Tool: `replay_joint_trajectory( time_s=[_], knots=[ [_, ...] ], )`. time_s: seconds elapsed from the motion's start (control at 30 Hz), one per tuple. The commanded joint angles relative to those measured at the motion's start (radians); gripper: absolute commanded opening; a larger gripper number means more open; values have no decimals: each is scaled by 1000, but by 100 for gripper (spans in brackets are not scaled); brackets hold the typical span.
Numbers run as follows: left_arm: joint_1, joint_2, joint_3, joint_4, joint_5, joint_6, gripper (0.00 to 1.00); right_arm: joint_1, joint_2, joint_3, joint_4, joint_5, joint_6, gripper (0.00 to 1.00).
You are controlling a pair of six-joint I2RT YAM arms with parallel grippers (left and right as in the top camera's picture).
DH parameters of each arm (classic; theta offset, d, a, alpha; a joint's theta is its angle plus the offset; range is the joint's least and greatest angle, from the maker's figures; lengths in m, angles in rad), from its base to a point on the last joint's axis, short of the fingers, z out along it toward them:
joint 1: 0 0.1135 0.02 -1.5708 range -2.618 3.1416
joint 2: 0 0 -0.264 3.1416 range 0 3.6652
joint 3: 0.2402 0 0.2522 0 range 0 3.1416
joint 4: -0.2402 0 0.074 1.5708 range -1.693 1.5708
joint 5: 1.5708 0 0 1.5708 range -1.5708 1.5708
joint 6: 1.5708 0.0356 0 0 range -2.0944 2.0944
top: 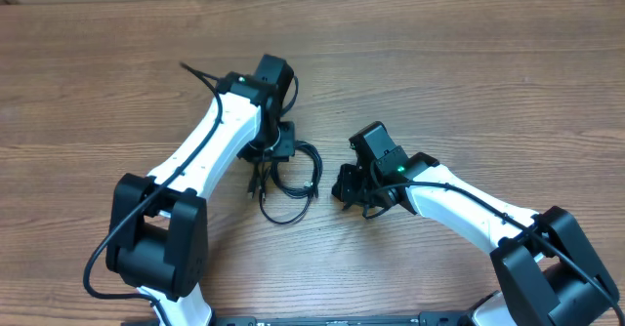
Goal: Untangle cables
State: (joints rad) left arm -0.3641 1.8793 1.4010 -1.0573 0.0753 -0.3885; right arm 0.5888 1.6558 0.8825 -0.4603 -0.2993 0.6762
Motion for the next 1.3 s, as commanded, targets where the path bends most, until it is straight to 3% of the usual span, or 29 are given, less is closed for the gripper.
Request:
replay_joint_trajectory(
  time_s=[0.0,0.2,0.57,0.67,0.7,0.9,1.1,1.27],
  knots=[
    [1,13,-95,86,49,15,34,-1,-18,-5,6,11,-4,4],
    [1,13,-229,325,40,16,39,-1,-18,-5,6,11,-4,13],
    [1,13,-286,486,-101,39,36,-1,-18,-5,6,11,-4,19],
    [1,13,-286,491,-111,46,35,-1,-18,-5,6,11,-4,20],
    [1,14,-287,490,-114,46,24,-1,-18,-5,6,11,-4,20],
    [1,14,-315,485,-108,49,4,-1,-18,-5,5,11,-4,22],
    [1,14,-331,343,14,48,13,-1,-18,-5,6,11,-4,26],
    [1,14,-331,265,159,22,4,-1,-18,-5,5,11,-4,27]
  ],
)
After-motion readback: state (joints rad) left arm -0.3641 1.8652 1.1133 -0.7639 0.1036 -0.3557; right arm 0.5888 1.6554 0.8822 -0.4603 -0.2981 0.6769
